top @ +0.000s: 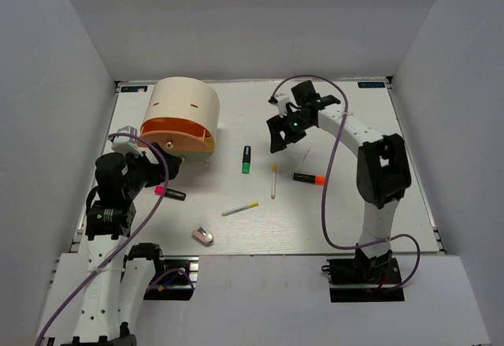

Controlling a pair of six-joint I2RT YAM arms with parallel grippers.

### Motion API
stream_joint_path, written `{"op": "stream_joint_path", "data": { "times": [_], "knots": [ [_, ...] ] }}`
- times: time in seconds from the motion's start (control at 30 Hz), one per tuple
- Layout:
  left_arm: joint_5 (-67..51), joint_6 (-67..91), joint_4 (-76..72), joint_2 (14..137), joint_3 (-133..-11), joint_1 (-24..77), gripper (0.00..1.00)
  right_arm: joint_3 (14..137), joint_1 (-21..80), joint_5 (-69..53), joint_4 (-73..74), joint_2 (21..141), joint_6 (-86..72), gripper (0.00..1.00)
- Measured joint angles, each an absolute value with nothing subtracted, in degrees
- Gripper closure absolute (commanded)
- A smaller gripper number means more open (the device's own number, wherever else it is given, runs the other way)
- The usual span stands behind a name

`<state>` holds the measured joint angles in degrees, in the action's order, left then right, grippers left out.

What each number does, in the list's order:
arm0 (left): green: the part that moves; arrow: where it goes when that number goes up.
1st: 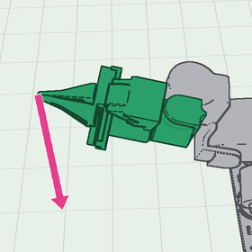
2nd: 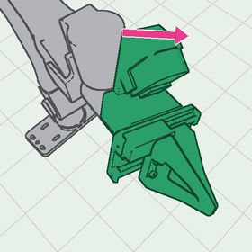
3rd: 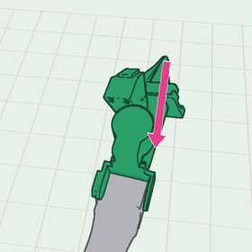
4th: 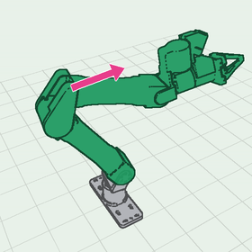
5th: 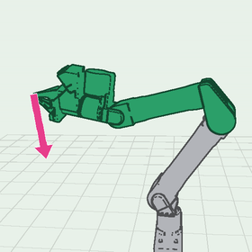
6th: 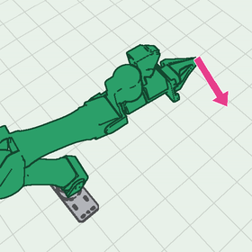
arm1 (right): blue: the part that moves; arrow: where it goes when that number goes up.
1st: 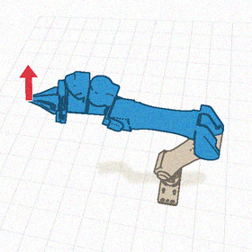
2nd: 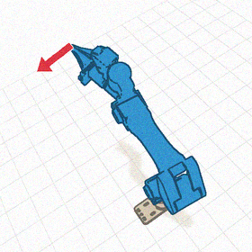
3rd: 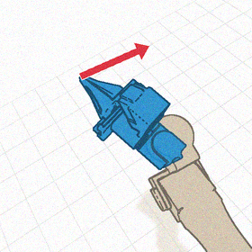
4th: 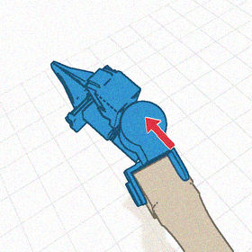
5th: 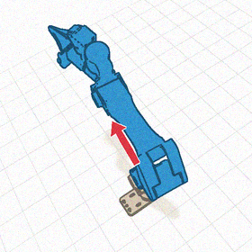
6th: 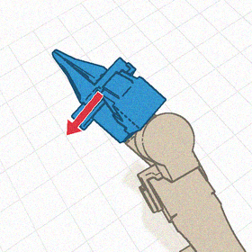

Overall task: Sort the stationery into containers
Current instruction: Grab a piece of stationery with the right arm

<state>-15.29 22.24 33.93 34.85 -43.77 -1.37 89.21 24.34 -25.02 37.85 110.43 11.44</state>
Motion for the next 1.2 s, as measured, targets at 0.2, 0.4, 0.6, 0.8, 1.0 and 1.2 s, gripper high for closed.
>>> {"op": "stream_joint_path", "data": {
  "times": [0.2,0.4,0.6,0.8,1.0,1.2],
  "knots": [
    [-12.6,30.3,37.6,32.8,-39.6,-1.3,0.03,95.7,31.1,-19.3,37.0,117.4,2.9,0.17],
    [-9.3,38.0,41.6,29.4,-36.1,-0.9,0.03,96.5,36.1,-15.1,35.8,122.4,-5.5,0.14],
    [-7.5,41.6,43.3,27.2,-36.1,-0.9,0.03,99.0,37.7,-10.6,34.1,125.9,-12.5,0.16],
    [-6.9,42.8,43.5,27.4,-36.1,-0.9,0.03,101.5,39.9,-4.7,31.6,127.3,-18.5,0.16],
    [-6.5,44.2,43.9,28.3,-36.1,-0.9,0.03,104.3,43.7,5.5,30.9,129.8,-21.1,0.23],
    [-6.1,46.6,43.9,28.1,-35.0,-0.9,0.03,103.7,45.5,13.3,30.2,130.2,-21.4,0.34]
  ]
}}
